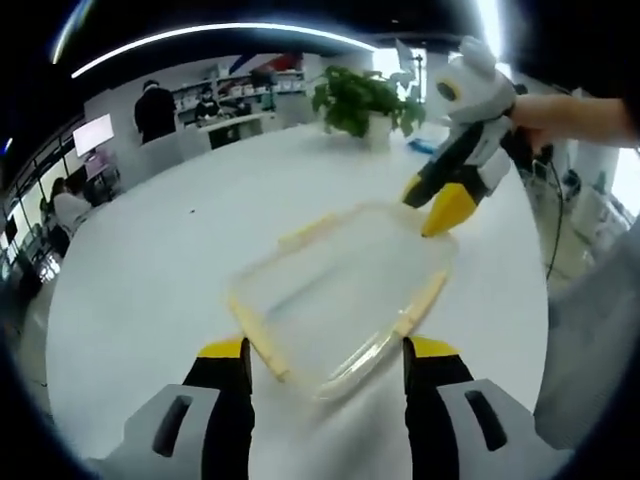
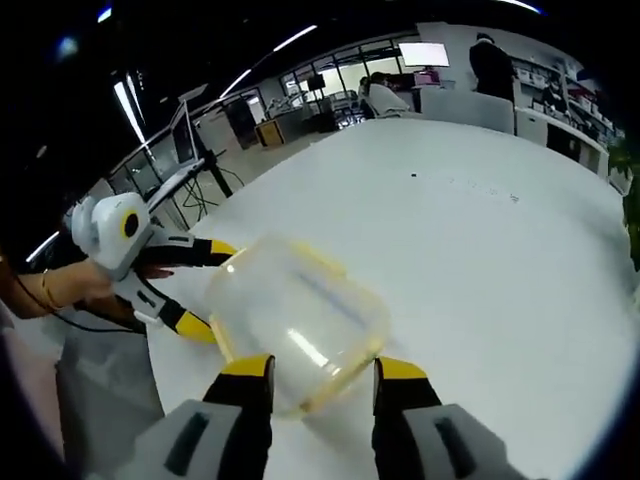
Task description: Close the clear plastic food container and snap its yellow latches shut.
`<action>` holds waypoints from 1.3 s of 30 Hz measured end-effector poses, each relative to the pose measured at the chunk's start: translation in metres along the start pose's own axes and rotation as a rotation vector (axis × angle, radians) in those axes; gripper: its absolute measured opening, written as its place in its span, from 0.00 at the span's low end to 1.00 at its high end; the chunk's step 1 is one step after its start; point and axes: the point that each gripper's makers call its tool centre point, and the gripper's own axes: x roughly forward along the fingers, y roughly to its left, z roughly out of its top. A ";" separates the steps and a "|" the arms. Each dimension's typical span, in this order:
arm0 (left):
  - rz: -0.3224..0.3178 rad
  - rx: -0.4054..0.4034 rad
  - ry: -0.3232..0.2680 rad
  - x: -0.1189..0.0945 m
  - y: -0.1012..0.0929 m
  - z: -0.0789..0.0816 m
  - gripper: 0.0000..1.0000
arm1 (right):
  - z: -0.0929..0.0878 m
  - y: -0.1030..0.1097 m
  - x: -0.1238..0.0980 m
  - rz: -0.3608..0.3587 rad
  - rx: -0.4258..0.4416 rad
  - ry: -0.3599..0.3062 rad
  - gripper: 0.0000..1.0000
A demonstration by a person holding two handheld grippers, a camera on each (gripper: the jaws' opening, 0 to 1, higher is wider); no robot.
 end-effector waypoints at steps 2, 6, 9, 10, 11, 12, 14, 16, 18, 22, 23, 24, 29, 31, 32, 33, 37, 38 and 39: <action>0.017 -0.006 0.003 -0.001 0.010 -0.001 0.59 | 0.009 0.000 0.008 0.006 -0.019 0.000 0.37; 0.050 -0.027 0.010 -0.001 0.028 -0.003 0.58 | 0.022 -0.003 0.021 0.028 -0.033 -0.004 0.37; 0.066 -0.068 0.020 0.000 0.039 -0.005 0.57 | 0.033 -0.005 0.030 0.049 -0.052 0.003 0.37; 0.069 -0.070 0.018 0.000 0.041 -0.004 0.57 | 0.036 -0.007 0.032 0.053 -0.054 0.004 0.37; 0.073 -0.073 0.017 0.001 0.044 -0.004 0.57 | 0.039 -0.009 0.035 0.058 -0.057 0.001 0.37; 0.077 -0.076 0.016 0.002 0.047 -0.003 0.57 | 0.041 -0.010 0.036 0.060 -0.060 -0.003 0.37; 0.084 -0.080 0.015 0.004 0.054 -0.001 0.57 | 0.046 -0.012 0.040 0.063 -0.061 -0.014 0.37; 0.091 -0.075 0.020 0.007 0.060 0.001 0.56 | 0.050 -0.015 0.043 0.063 -0.060 -0.019 0.37; 0.098 -0.055 0.030 0.010 0.066 0.002 0.56 | 0.054 -0.017 0.045 0.063 -0.063 -0.024 0.37; 0.099 -0.044 0.033 0.015 0.073 0.006 0.56 | 0.060 -0.023 0.049 0.072 -0.056 -0.029 0.38; 0.100 -0.043 0.032 0.017 0.075 0.007 0.56 | 0.062 -0.025 0.049 0.073 -0.056 -0.031 0.38; 0.101 -0.042 0.032 0.017 0.076 0.007 0.56 | 0.063 -0.026 0.050 0.075 -0.057 -0.032 0.38; 0.123 -0.059 0.045 0.022 0.084 0.006 0.53 | 0.070 -0.031 0.055 0.082 -0.059 -0.044 0.38; 0.129 -0.051 0.057 0.022 0.085 0.004 0.51 | 0.071 -0.031 0.056 0.083 -0.062 -0.040 0.38; 0.132 -0.056 0.059 0.021 0.086 0.003 0.50 | 0.072 -0.031 0.056 0.080 -0.069 -0.032 0.38; 0.125 -0.070 0.055 0.021 0.085 0.003 0.50 | 0.072 -0.030 0.056 0.076 -0.071 -0.029 0.38; 0.113 -0.106 0.045 0.020 0.085 0.001 0.47 | 0.071 -0.030 0.055 0.060 -0.080 -0.027 0.38; 0.118 -0.113 0.048 0.019 0.085 0.000 0.47 | 0.072 -0.029 0.055 0.056 -0.083 -0.028 0.38; 0.122 -0.115 0.047 0.019 0.085 0.000 0.47 | 0.071 -0.029 0.055 0.056 -0.083 -0.021 0.39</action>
